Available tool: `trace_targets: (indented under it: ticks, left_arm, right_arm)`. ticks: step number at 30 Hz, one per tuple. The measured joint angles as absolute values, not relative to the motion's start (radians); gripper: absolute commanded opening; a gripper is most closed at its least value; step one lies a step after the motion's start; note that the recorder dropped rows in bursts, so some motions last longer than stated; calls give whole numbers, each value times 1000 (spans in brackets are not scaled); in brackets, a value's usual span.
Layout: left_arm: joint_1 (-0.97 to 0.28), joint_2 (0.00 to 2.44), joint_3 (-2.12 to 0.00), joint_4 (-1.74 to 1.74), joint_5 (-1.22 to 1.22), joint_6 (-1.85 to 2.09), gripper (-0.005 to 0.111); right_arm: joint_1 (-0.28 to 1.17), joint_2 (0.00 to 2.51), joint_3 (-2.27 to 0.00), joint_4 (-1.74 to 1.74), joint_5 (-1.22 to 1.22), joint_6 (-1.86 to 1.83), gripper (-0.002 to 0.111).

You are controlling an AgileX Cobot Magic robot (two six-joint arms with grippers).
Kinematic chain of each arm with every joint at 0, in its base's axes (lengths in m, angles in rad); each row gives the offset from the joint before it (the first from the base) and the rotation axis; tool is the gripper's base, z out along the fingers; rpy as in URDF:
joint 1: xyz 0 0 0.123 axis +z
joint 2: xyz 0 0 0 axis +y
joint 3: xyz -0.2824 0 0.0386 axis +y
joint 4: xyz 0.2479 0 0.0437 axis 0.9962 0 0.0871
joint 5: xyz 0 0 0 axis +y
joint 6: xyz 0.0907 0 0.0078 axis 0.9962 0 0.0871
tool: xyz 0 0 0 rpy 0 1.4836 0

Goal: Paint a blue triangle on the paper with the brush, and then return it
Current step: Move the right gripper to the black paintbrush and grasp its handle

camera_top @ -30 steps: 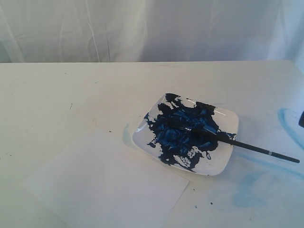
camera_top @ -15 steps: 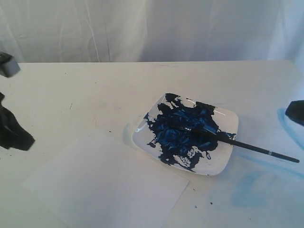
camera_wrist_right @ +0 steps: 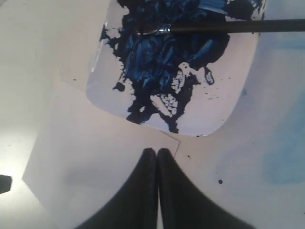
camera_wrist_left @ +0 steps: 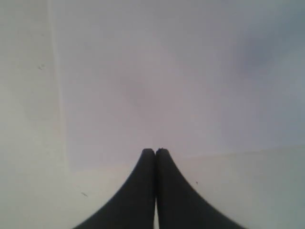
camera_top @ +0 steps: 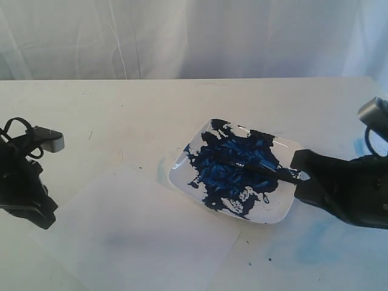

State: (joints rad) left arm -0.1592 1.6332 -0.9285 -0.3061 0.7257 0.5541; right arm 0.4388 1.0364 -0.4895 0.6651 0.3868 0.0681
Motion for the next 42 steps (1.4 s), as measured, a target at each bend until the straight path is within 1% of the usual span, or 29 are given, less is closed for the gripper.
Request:
trace_targets:
  ticks: [6,11,17,22,25,29,32,35,39,42]
  left_arm:
    - [-160,1635,-907,-302,606,556,0]
    - [-160,1635,-905,-302,583,556,0]
    - [-160,1635,-905,-322,583,558,0]
    - [-160,1635,-905,-324,585,558,0]
    - [-160,1635,-905,-329,587,558,0]
    - [-160,1635,-905,-341,587,558,0]
    - [-160,1635,-905,-343,587,558,0]
    - [-160,1635,-905,-344,587,558,0]
    - [-160,1635,-905,-347,587,558,0]
    - [-160,1635,-905,-347,587,558,0]
  right_arm:
    - [447,1196,-490,665,281,89,0]
    - [447,1298,-490,665,215,122,0]
    - [435,1336,-490,661,163,247,0]
    - [369,1336,-490,661,151,388,1]
    - [339,1336,-490,661,151,482,9]
    - [320,1336,-490,661,131,571,27]
    - [320,1336,-490,665,106,600,37]
    - [320,1337,-490,667,76,604,39]
    - [320,1337,-490,667,52,619,39]
    - [320,1337,-490,674,47,724,39]
